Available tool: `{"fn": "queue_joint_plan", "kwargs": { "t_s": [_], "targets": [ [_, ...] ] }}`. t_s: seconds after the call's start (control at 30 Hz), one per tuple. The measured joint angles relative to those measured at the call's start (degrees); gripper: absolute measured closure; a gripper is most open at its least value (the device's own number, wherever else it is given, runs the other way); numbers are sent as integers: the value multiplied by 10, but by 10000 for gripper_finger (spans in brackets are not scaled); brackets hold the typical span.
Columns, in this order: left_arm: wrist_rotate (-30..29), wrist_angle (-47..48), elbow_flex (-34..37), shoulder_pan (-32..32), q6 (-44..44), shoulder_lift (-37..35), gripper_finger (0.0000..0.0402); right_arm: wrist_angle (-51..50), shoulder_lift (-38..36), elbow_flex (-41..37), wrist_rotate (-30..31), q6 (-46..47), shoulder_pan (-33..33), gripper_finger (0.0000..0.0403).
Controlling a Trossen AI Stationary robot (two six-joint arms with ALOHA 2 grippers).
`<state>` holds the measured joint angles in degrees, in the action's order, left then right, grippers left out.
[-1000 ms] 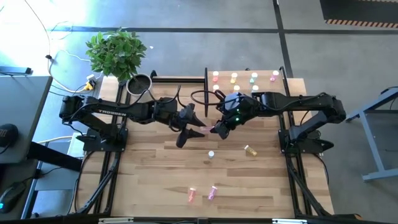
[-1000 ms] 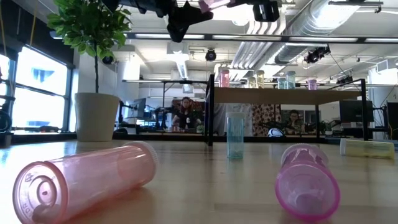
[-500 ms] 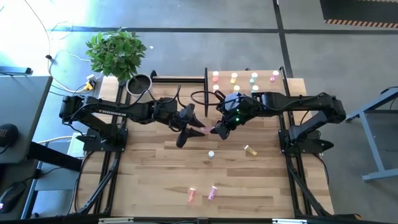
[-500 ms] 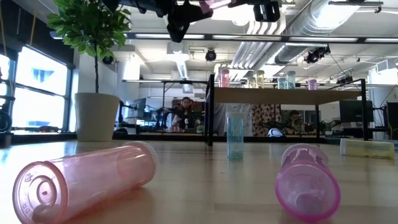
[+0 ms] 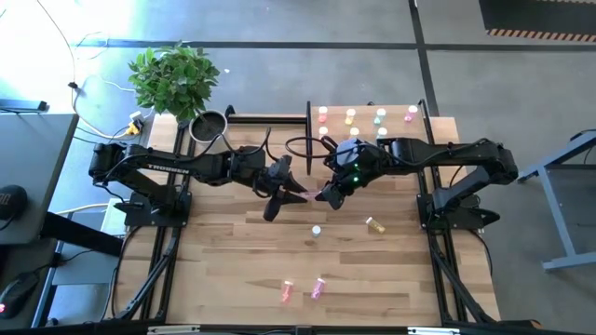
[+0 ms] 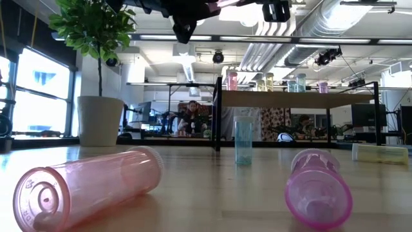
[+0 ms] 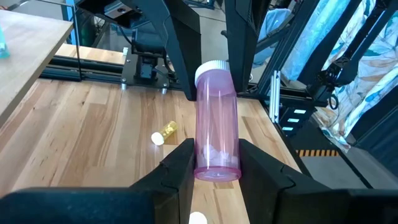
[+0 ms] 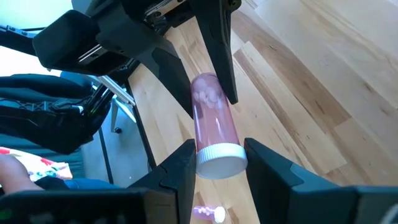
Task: Pick and place medicine bottles onto shelf by color
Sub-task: Put the top purple pill bottle on the shelf aligned with the other purple pill bottle
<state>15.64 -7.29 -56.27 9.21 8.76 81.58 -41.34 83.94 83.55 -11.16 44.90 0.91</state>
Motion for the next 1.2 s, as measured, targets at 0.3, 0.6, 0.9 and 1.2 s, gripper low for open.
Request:
{"fn": "queue_joint_plan", "kwargs": {
  "t_s": [0.3, 0.6, 0.9, 1.2],
  "targets": [
    [-2, 1, 0, 0, 0, 0, 307, 0, 0, 0, 23, -34, 0, 284],
    [-7, 1, 0, 6, 1, 0, 307, 0, 0, 0, 47, -30, -16, 221],
    [-6, -9, 0, 44, 16, -1, 307, 32, -31, 0, 80, -19, -56, 210],
    [-66, -98, 0, 69, 15, -1, 307, 52, -57, 0, 160, -15, -89, 210]
  ]
}}
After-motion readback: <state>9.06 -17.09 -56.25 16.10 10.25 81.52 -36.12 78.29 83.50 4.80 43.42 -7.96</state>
